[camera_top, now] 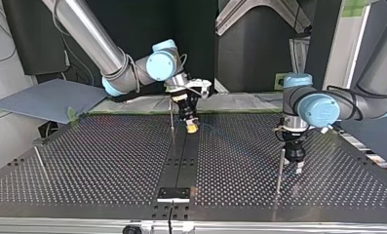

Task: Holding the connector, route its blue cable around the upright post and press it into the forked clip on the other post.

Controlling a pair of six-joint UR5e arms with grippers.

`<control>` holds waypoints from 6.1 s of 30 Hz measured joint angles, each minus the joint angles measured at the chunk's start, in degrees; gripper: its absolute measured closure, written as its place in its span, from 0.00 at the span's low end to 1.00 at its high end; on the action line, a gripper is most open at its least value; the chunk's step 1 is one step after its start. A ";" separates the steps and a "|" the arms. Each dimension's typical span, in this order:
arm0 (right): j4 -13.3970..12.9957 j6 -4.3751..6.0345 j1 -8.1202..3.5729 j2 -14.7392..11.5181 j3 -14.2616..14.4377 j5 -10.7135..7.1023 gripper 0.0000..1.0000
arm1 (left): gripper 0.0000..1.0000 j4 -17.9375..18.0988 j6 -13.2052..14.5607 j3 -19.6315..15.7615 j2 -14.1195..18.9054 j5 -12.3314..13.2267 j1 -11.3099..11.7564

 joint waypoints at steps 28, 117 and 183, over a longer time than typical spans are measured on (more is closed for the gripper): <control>-12.75 1.49 -0.33 1.82 13.11 3.09 1.00 | 0.00 0.00 -0.02 -0.01 0.00 -0.51 -0.50; -34.03 -3.80 -11.19 28.90 22.48 4.46 1.00 | 0.00 -0.56 0.07 -0.01 0.00 -2.38 -0.95; -43.40 -5.12 -17.93 10.21 37.47 -5.35 1.00 | 0.00 -2.98 -0.93 -0.01 0.14 -3.34 -1.19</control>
